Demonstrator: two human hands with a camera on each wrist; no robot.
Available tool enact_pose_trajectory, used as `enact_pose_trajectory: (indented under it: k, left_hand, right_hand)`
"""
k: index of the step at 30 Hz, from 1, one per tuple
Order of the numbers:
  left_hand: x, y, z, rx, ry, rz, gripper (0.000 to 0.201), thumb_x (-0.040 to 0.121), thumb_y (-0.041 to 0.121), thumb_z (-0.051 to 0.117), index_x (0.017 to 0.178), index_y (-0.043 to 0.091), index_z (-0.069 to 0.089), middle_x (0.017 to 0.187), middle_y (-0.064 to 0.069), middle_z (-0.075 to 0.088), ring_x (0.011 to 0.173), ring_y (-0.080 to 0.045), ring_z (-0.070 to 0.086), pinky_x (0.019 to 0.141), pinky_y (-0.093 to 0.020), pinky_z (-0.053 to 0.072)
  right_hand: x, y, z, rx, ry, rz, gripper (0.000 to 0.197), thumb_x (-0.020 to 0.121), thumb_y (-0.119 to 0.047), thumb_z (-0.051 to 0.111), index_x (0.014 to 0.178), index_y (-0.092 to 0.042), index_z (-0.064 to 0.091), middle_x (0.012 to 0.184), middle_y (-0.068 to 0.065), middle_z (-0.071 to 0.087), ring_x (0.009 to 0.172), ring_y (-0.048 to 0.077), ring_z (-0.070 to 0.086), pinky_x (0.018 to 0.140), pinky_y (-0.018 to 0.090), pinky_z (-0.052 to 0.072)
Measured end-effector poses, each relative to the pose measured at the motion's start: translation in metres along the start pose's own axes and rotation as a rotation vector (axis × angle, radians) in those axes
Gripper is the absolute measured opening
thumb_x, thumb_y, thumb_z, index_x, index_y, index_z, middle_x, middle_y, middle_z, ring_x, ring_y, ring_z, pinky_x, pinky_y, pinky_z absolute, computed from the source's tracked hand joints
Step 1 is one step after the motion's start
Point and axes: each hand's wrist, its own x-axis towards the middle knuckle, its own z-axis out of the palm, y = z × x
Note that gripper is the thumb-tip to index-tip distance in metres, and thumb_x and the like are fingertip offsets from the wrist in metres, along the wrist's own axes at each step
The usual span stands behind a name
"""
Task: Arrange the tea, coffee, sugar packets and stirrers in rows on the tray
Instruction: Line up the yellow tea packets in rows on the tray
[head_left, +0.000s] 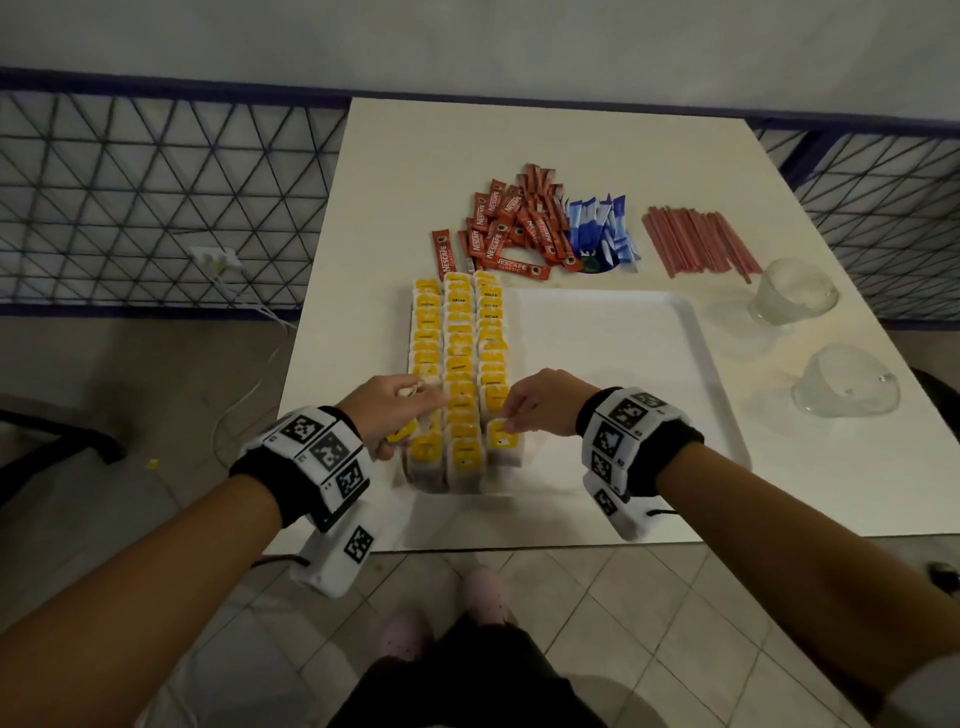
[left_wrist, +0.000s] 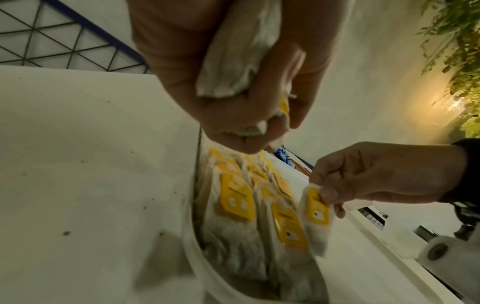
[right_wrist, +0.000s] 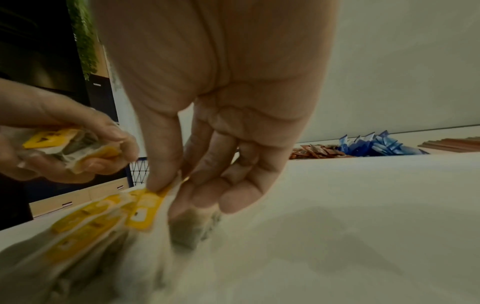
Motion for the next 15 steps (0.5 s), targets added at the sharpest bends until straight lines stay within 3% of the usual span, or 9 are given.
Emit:
enact_pose_trajectory:
  k: [4, 7, 9, 12, 15]
  left_hand:
    - [-0.002, -0.004, -0.003, -0.019, 0.002, -0.033, 0.055, 0.086, 0.034, 0.063, 0.132, 0.008, 0.048, 0.072, -0.008, 0.054, 0.037, -0.012, 0.039, 0.035, -0.015, 0.022]
    - [-0.004, -0.004, -0.004, -0.018, -0.029, -0.055, 0.053, 0.087, 0.031, 0.063, 0.129, 0.004, 0.049, 0.071, -0.005, 0.055, 0.034, -0.011, 0.038, 0.036, -0.015, 0.021]
    - [-0.004, -0.005, -0.004, -0.009, -0.041, -0.073, 0.056, 0.085, 0.032, 0.064, 0.13, 0.003, 0.048, 0.075, -0.007, 0.056, 0.036, -0.012, 0.038, 0.036, -0.016, 0.022]
    - [-0.003, -0.003, -0.003, -0.021, -0.037, -0.091, 0.059, 0.085, 0.031, 0.064, 0.133, 0.004, 0.045, 0.078, -0.009, 0.056, 0.035, -0.012, 0.038, 0.035, -0.015, 0.02]
    - [-0.002, -0.001, 0.001, -0.023, -0.029, -0.104, 0.053, 0.084, 0.031, 0.065, 0.129, 0.006, 0.051, 0.08, -0.011, 0.054, 0.033, -0.011, 0.039, 0.034, -0.014, 0.02]
  right_hand:
    - [0.014, 0.004, -0.001, 0.019, 0.069, 0.012, 0.025, 0.087, -0.023, 0.063, 0.106, -0.007, 0.066, 0.112, 0.012, 0.064, 0.099, 0.021, 0.054, 0.079, 0.021, 0.036]
    - [0.02, 0.008, -0.001, 0.044, 0.096, 0.018, 0.026, 0.087, -0.023, 0.063, 0.107, -0.007, 0.066, 0.097, 0.007, 0.058, 0.092, 0.016, 0.05, 0.077, 0.02, 0.035]
    - [0.022, 0.011, 0.0, 0.063, 0.108, 0.022, 0.027, 0.087, -0.024, 0.063, 0.108, -0.008, 0.066, 0.094, 0.001, 0.054, 0.09, 0.012, 0.047, 0.068, 0.018, 0.037]
    - [0.025, 0.015, 0.0, 0.108, 0.115, 0.029, 0.027, 0.086, -0.024, 0.064, 0.107, -0.008, 0.066, 0.098, 0.007, 0.062, 0.087, 0.012, 0.048, 0.057, 0.006, 0.032]
    - [0.028, 0.016, 0.0, 0.149, 0.092, 0.04, 0.023, 0.086, -0.023, 0.064, 0.103, -0.008, 0.068, 0.1, 0.009, 0.066, 0.088, 0.012, 0.051, 0.059, 0.007, 0.034]
